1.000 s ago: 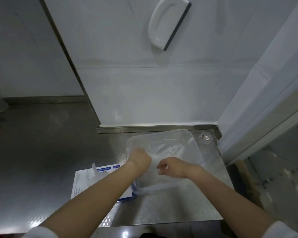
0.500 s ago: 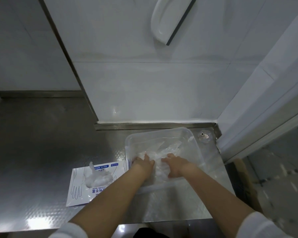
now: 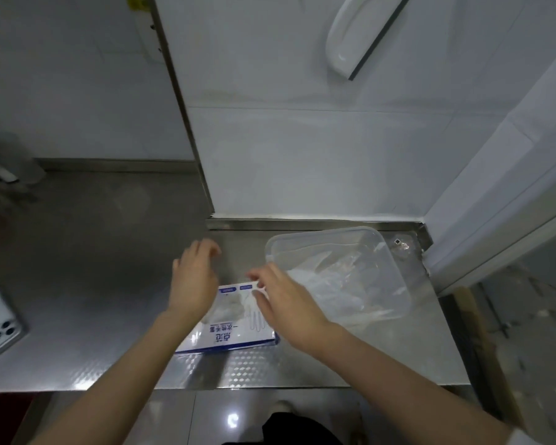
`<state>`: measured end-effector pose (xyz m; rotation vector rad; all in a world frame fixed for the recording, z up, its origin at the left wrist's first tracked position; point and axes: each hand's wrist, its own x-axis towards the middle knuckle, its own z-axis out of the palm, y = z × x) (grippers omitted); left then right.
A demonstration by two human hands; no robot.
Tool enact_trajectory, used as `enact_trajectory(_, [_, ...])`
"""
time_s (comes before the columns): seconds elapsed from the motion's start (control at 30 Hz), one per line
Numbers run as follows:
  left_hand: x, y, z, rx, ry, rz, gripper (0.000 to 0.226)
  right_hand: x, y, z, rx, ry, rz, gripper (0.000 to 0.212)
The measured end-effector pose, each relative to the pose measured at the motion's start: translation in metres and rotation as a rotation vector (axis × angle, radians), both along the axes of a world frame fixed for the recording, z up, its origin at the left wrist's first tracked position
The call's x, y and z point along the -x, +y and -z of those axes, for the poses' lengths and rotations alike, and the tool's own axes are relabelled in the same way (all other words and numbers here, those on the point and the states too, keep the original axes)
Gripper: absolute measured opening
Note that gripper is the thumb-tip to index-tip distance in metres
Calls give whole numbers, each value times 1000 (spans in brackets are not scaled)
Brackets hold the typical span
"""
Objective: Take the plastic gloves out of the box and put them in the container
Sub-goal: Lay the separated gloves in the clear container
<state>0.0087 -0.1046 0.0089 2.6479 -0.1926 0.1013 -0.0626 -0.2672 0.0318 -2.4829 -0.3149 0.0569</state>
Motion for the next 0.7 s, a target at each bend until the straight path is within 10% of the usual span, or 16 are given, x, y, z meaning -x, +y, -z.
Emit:
enact_trajectory(0.2, [19, 46, 53, -146, 508, 177, 57, -17, 45, 40, 145, 245, -63, 50])
enact_trajectory(0.7, [30, 54, 73, -176, 393, 178, 90, -44, 61, 36, 84, 212, 243, 22])
